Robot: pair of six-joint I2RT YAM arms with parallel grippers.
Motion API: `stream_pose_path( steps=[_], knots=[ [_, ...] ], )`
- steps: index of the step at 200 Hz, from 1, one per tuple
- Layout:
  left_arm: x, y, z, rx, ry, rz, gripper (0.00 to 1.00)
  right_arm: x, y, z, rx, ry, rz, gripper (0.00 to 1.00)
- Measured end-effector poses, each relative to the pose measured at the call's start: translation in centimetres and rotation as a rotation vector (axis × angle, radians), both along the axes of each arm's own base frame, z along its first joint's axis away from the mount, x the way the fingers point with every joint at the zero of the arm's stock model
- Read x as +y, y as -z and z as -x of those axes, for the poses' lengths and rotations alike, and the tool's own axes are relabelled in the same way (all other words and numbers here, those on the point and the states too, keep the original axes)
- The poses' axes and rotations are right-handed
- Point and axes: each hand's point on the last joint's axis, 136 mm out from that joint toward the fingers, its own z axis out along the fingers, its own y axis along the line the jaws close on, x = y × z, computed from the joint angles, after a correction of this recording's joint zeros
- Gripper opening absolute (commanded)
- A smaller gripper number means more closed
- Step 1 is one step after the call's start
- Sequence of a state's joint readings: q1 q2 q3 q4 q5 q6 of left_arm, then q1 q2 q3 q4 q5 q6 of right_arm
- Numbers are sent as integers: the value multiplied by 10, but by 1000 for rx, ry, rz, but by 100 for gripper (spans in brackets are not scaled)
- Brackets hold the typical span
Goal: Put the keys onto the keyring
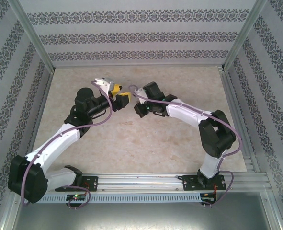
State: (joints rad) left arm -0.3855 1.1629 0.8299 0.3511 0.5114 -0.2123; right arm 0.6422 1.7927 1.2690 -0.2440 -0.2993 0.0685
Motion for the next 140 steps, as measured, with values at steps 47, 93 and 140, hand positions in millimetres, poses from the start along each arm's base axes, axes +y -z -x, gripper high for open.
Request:
stream_pose_path(
  steps=[47, 93, 140],
  knots=[
    [12, -5, 15, -2, -35, 38, 67, 38, 46, 35, 125, -41, -12, 0],
    [21, -6, 24, 6, -66, 68, 68, 65, 70, 56, 232, -58, -86, 51],
    [28, -23, 31, -27, -90, 101, 100, 37, 41, 73, 278, -20, -241, 86]
  ],
)
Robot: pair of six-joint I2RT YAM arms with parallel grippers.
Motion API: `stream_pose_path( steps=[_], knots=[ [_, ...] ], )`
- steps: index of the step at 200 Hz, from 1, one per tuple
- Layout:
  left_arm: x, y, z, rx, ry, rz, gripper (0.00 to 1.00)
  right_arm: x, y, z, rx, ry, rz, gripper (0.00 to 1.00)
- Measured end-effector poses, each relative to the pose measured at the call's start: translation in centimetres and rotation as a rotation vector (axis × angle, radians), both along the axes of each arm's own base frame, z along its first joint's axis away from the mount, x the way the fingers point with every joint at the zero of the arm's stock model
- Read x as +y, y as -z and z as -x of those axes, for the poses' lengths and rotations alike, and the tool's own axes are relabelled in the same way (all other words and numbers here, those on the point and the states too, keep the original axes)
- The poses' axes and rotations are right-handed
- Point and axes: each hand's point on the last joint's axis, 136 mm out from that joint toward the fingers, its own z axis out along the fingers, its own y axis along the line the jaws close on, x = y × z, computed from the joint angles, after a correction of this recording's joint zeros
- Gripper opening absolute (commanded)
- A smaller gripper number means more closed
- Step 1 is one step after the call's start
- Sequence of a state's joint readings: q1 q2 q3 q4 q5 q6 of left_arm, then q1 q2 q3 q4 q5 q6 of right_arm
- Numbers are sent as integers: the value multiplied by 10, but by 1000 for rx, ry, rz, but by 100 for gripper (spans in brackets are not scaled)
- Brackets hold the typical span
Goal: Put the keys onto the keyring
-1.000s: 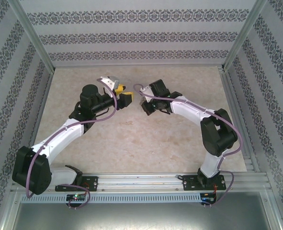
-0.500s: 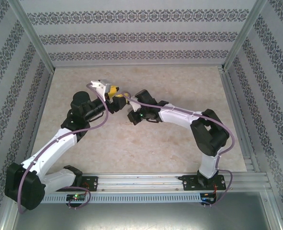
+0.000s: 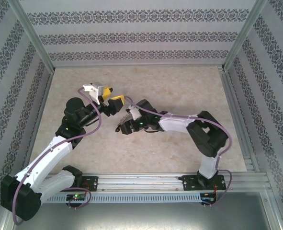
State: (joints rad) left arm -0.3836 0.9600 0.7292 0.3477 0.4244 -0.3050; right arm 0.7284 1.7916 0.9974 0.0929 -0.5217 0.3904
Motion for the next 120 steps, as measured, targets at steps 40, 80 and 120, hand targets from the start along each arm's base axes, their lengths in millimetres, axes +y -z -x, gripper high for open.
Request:
stream_pose_path(
  steps=[40, 80, 120],
  knots=[
    [19, 4, -1, -21, -113, 4, 100, -80, -70, -26, -113, 201, -94, 98],
    [60, 50, -19, -24, -358, -125, 100, -191, -140, -62, -348, 542, -57, 98],
    [115, 115, -27, 7, -597, -307, 100, -315, -125, -77, -478, 957, 160, 98]
  ],
)
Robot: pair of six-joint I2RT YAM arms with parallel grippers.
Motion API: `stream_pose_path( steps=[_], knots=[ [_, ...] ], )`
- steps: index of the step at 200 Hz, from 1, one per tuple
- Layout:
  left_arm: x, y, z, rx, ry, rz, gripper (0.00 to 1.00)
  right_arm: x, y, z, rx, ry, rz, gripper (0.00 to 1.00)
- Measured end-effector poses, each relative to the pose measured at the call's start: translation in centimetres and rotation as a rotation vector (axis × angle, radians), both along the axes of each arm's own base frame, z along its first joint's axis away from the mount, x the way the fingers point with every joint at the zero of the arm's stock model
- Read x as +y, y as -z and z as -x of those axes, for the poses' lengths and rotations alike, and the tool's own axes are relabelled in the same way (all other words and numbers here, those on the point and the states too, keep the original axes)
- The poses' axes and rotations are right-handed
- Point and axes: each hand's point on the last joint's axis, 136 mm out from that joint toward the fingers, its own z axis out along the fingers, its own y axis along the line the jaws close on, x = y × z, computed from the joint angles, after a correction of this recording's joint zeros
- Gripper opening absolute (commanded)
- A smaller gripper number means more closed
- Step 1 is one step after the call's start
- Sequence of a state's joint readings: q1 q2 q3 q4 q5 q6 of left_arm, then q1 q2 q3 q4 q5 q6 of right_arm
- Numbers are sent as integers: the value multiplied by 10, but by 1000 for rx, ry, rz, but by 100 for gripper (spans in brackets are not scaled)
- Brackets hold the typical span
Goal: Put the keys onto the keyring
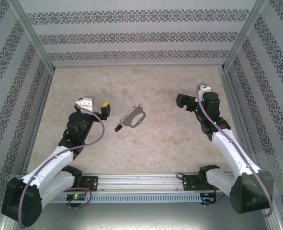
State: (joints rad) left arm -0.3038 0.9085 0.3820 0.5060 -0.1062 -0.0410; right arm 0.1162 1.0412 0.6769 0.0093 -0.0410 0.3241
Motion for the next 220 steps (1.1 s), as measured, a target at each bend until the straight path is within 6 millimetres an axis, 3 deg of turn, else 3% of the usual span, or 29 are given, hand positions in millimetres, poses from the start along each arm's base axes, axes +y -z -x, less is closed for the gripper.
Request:
stream_pose_path(
  steps=[25, 48, 73, 94, 127, 151, 173, 220],
  knots=[
    [32, 42, -1, 36, -126, -83, 100, -50, 44, 8, 62, 184, 161, 98],
    [52, 77, -7, 115, -190, -123, 100, -73, 58, 8, 72, 260, 299, 98],
    [68, 105, -19, 156, -233, -147, 100, -79, 67, 1, 6, 272, 376, 98],
    [80, 129, -23, 187, -250, -137, 100, -81, 90, 0, 30, 248, 404, 98],
    [88, 165, -25, 246, -237, -114, 100, -65, 97, -15, -29, 171, 376, 98],
    [84, 148, -39, 200, -198, -82, 100, -47, 108, -30, -94, 92, 352, 97],
    [77, 133, -58, 172, -151, -68, 100, -46, 137, -21, -28, 48, 339, 97],
    [76, 135, -67, 217, -121, -51, 100, -52, 116, -35, -89, 74, 318, 98]
  ],
)
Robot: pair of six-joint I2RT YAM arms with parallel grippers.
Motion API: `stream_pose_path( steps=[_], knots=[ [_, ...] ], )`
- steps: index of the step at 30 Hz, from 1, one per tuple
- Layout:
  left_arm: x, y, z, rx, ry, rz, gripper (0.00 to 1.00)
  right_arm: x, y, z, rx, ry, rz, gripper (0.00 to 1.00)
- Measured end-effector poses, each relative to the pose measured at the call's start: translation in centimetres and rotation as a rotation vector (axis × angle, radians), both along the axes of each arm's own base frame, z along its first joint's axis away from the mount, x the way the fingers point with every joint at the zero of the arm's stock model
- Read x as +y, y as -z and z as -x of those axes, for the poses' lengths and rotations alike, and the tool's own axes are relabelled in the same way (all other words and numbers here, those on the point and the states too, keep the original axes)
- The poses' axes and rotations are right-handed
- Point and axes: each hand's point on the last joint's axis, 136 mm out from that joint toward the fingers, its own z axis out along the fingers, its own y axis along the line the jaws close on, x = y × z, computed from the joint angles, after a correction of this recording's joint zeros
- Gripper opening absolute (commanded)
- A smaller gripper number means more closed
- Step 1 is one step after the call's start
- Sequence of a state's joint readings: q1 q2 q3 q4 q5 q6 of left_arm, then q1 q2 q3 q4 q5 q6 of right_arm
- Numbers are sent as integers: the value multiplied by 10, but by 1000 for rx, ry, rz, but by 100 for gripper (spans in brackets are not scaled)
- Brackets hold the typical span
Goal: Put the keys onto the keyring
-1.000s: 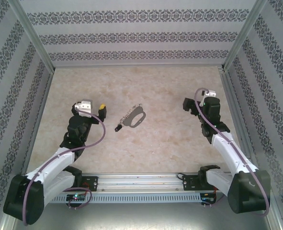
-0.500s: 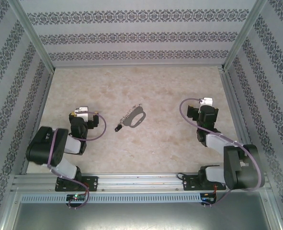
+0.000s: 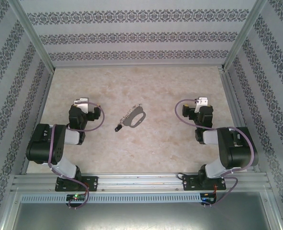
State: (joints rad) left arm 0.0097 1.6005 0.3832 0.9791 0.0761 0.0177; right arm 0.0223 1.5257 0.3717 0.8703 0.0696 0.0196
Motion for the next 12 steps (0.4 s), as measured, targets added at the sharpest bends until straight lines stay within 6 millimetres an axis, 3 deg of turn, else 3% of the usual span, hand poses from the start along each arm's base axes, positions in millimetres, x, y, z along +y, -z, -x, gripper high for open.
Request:
stream_pose_path(
  steps=[12],
  knots=[
    [0, 11, 4, 46, 4, 7, 100, 1, 1, 0, 3, -6, -2, 98]
  ],
)
